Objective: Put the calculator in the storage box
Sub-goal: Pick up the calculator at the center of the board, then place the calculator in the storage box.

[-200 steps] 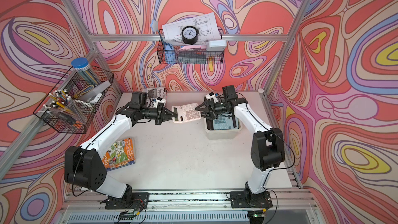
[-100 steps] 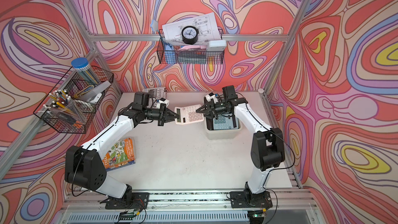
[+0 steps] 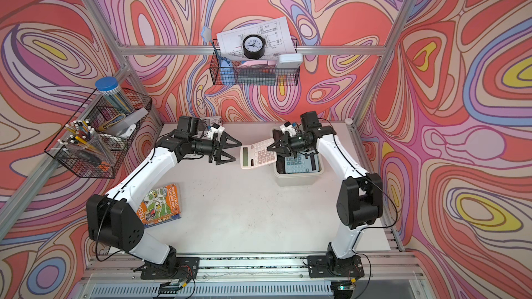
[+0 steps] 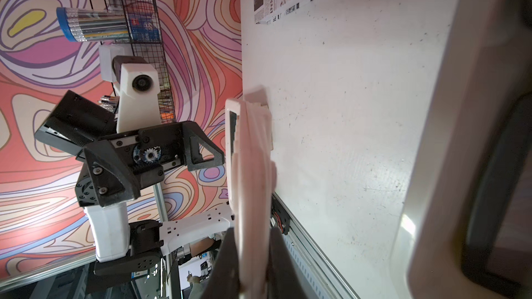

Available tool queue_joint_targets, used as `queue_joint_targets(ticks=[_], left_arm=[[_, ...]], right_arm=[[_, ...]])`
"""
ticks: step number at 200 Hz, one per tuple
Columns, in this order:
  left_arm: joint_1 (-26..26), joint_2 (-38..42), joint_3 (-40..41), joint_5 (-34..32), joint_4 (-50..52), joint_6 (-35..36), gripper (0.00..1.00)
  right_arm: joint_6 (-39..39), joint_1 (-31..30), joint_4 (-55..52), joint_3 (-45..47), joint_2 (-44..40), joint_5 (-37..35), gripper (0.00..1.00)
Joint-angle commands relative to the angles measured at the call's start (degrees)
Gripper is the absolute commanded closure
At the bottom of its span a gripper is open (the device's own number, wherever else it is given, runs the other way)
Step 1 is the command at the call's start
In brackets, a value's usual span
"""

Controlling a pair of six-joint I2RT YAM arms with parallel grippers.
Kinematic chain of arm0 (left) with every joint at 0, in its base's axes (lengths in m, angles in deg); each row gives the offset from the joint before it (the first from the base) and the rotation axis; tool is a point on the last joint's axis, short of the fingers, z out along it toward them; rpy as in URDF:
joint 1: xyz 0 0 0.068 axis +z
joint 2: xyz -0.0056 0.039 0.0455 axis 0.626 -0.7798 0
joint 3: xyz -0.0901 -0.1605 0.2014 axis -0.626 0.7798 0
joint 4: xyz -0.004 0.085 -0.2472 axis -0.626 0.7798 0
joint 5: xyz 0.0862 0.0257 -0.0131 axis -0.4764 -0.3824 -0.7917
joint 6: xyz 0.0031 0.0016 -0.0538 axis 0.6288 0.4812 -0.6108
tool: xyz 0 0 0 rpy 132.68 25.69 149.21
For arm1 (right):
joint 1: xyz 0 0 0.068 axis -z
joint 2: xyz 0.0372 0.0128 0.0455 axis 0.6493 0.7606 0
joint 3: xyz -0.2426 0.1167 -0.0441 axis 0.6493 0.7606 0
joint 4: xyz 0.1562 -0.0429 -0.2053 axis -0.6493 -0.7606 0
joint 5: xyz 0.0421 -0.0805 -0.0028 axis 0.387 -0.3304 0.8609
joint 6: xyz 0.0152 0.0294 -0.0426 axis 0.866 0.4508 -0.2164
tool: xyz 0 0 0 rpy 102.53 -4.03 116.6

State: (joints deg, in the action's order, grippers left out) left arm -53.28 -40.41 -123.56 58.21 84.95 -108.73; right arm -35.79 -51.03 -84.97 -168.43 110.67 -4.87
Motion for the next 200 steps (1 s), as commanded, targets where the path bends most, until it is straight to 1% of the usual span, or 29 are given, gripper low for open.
queue_joint_targets(ticks=[1, 22, 36, 58, 79, 112, 128, 146, 184, 200], left_arm=[[0.42, -1.1, -2.03, -3.86, 5.04, 3.8, 0.11], [0.55, -1.36, -2.95, -5.56, 6.38, 4.61, 0.07], [0.7, -1.82, -3.21, -5.36, 6.58, 4.8, 0.02], [0.68, -2.73, -3.82, -5.35, 7.16, 4.97, 0.01], [0.64, -3.2, -5.42, -7.08, 8.95, 6.16, 0.01], [0.64, -6.43, -10.25, -9.28, 16.91, 10.08, 0.01], [0.64, -6.68, -11.69, -10.38, 18.67, 11.59, 0.01], [0.64, -6.81, -12.26, -10.75, 18.53, 11.92, 0.01], [0.64, -6.73, -11.6, -9.83, 14.67, 10.38, 0.02], [0.66, -7.11, -12.1, -10.0, 15.19, 11.31, 0.01]], right_arm=[[-3.73, 2.89, -3.14, -2.96, -3.42, -3.5, 1.0], [-6.58, 6.21, -6.56, -3.52, -5.03, -7.33, 1.0], [-7.5, 9.52, -7.24, -2.88, -6.65, -8.76, 1.0], [-7.76, 15.41, -6.67, -1.01, -9.07, -8.81, 1.0], [-10.71, 18.45, -9.41, -0.39, -8.96, -8.76, 1.0], [-11.64, 19.16, -9.1, 2.47, -8.65, -7.94, 1.0], [-12.88, 19.16, -10.03, 3.0, -7.45, -7.06, 1.0], [-14.7, 19.13, -11.5, 3.38, -6.11, -7.49, 1.0], [-17.48, 19.14, -13.99, 3.57, -3.35, -7.23, 1.0], [-18.04, 19.16, -14.44, 3.63, -2.65, -6.95, 1.0]])
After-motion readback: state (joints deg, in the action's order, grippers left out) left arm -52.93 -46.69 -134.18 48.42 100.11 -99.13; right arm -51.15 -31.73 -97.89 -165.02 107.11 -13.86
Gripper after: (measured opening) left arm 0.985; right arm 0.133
